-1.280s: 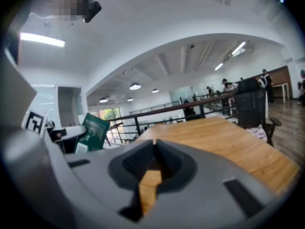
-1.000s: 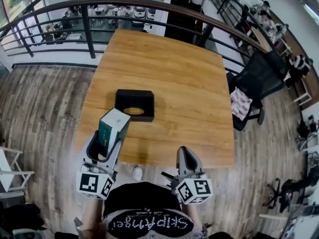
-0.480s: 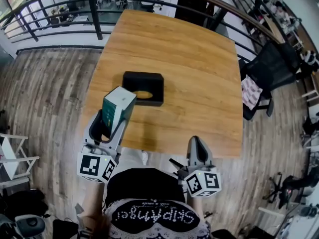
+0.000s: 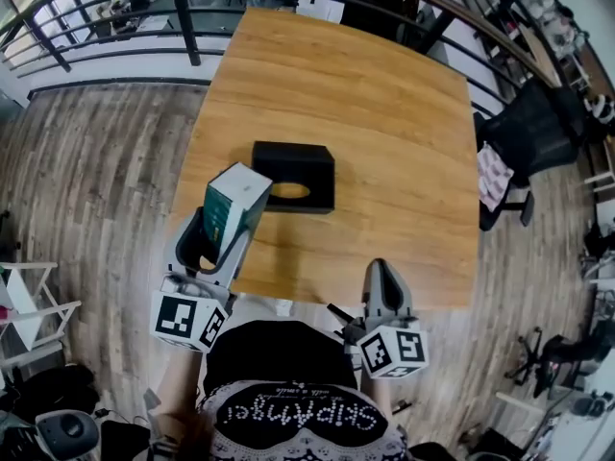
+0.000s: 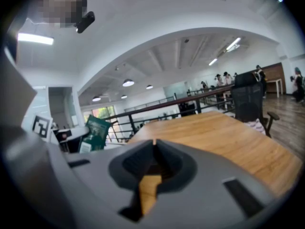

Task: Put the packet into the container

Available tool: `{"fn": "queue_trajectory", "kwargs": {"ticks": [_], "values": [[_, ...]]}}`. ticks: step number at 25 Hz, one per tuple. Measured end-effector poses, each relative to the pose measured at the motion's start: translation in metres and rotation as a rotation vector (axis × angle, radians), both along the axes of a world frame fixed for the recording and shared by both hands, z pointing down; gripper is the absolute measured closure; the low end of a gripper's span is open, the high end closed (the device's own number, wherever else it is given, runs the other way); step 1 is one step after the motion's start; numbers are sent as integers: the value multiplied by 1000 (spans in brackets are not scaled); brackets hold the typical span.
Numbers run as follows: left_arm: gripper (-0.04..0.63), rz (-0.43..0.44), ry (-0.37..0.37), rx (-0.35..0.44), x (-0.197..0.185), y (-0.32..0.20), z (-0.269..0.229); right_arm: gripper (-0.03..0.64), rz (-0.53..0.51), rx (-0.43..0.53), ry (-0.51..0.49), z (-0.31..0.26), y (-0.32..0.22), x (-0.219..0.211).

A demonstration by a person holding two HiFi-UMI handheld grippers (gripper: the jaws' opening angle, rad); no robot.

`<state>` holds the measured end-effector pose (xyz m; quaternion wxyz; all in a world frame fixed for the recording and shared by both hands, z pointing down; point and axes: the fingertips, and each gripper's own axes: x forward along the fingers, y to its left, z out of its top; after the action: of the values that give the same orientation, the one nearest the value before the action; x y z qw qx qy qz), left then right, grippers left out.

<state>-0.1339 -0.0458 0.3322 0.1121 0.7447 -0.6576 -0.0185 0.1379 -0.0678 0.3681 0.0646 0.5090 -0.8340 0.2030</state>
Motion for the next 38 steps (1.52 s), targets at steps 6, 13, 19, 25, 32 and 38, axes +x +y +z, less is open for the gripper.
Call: {"fn": "queue_trajectory", "kwargs": {"ticks": [6,13,19,25,32,38], "values": [[249,42,18,-26,-18,-16,10,576,27,-9,10,2,-17,-24],[249,64,14,-32,-36,-32,16,576,41,-19,5,10,-28,-46],[249,58,-1,-22,-41,-35,14,577,48,-18,-13,13,-30,-49],[249,36,7,-18,-40,-36,10,577,51,-15,-8,9,-38,-39],[249,-5,10,16,-22,-47,-7,577,8,19,-4,-6,-62,-22],[249,-24,-2,14,-20,-44,-10,576,-11,12,-4,-4,-68,-18]]}}
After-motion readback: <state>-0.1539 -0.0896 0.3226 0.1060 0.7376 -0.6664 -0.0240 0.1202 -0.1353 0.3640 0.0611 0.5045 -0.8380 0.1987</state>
